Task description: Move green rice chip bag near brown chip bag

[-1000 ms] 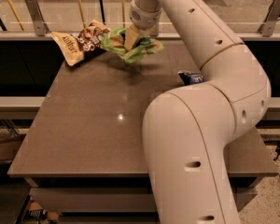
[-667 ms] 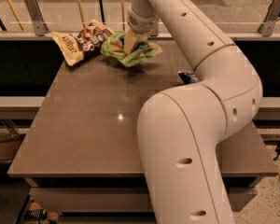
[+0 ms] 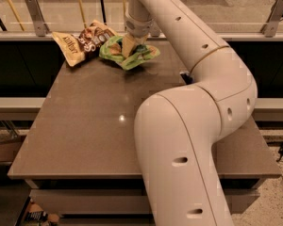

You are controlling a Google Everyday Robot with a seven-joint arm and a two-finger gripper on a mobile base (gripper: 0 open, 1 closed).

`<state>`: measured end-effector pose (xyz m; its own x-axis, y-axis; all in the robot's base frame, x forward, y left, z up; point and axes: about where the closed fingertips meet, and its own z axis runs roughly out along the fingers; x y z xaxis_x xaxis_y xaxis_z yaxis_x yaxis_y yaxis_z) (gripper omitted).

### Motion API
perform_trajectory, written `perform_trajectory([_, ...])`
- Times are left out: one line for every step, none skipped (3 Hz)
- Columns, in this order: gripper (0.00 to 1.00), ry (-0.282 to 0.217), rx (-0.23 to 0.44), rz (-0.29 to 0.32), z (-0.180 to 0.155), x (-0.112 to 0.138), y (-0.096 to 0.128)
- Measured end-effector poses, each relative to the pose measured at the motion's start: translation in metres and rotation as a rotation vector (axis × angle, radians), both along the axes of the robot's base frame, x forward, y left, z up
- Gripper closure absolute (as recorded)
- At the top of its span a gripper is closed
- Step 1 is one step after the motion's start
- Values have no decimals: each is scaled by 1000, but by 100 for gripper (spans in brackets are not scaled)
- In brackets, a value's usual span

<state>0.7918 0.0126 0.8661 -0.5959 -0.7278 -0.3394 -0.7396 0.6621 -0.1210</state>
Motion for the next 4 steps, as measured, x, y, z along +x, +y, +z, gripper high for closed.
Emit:
perform_trajectory([59, -1, 1, 2, -3, 2, 2])
perform_trajectory([35, -2, 3, 3, -7, 4, 4])
perform_trajectory([12, -2, 3, 5, -11, 6, 6])
perform_trajectory([0, -2, 4, 6, -14, 7, 8])
